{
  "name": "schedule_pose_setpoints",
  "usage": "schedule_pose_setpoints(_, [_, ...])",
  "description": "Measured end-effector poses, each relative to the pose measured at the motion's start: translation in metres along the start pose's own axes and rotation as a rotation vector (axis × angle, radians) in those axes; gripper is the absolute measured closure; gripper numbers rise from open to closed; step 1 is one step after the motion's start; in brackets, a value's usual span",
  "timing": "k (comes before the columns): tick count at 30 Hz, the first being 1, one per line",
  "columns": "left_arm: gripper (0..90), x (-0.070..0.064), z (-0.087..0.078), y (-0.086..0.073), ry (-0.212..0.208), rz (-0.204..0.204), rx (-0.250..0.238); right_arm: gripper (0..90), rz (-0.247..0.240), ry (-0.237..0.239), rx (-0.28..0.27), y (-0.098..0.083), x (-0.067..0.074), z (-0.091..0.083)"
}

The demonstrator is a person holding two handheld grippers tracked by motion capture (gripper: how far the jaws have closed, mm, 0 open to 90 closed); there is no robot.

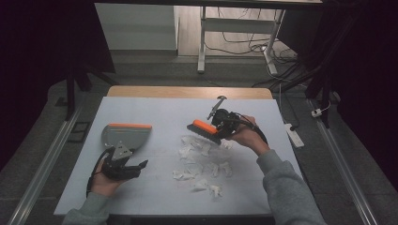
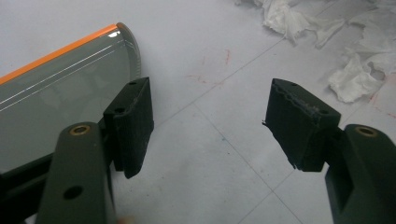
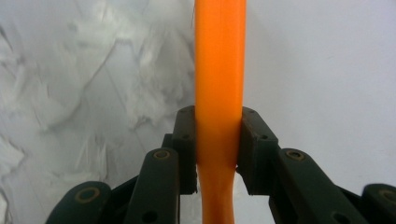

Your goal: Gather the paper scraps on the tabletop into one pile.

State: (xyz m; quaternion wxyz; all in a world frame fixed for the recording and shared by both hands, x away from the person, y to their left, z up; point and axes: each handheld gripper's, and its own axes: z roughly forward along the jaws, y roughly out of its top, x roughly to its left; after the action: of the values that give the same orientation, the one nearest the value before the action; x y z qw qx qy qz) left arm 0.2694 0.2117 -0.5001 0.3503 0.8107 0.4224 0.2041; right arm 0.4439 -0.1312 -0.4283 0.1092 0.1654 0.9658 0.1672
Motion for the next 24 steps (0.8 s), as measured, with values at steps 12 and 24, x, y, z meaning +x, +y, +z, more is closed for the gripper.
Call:
schedule_pose_setpoints(12, [32.8, 0.001, 0.000, 0.000, 0.001, 0.000, 0.000, 70.9, 0.182, 0.025, -0.217, 0.020, 0.008, -0.010])
schedule_pose_setpoints(24, [32.8, 0.001, 0.001, -0.002, 0.002, -0.001, 0.000, 70.9, 0.244, 0.155, -0.285, 0.069, 0.041, 0.037])
